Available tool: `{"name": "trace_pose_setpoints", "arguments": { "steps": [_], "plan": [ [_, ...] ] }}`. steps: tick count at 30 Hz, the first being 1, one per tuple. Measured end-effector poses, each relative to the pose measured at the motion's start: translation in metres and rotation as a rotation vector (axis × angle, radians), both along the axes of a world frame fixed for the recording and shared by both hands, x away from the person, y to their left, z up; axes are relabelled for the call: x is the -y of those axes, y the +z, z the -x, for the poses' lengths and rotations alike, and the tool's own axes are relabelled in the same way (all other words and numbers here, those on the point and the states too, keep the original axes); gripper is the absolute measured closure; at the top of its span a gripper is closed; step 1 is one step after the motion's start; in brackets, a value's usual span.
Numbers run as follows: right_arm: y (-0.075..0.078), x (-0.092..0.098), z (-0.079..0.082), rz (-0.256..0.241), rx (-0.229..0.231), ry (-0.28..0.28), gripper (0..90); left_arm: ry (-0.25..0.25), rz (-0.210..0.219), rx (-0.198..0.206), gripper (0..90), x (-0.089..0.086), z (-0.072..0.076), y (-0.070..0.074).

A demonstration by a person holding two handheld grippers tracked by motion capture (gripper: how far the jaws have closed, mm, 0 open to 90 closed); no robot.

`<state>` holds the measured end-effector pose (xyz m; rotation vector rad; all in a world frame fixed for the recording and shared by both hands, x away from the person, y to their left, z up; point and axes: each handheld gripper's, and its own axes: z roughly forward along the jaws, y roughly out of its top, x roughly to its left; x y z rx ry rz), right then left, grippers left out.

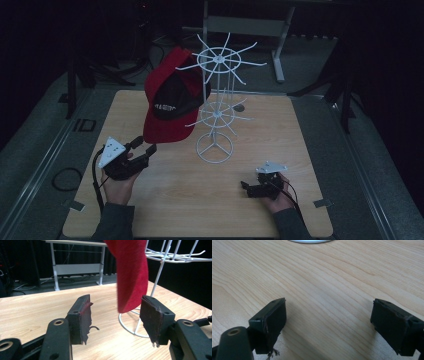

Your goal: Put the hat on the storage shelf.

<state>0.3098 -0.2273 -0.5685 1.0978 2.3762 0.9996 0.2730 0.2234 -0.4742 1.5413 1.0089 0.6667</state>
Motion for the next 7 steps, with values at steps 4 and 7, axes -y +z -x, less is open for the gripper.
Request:
{"name": "trace_pose_setpoints", "arguments": {
  "steps": [4,7],
  "plan": [
    [0.0,0.0,0.0,0.0,0.0,0.0,13.2,-0.001,0.006,-0.005,42.0,-0.003,-0.0004,-0.0013],
    [0.0,0.0,0.0,0.0,0.0,0.0,13.1,-0.004,0.007,-0.013,41.9,-0.0047,-0.0009,-0.0024]
  ]
}}
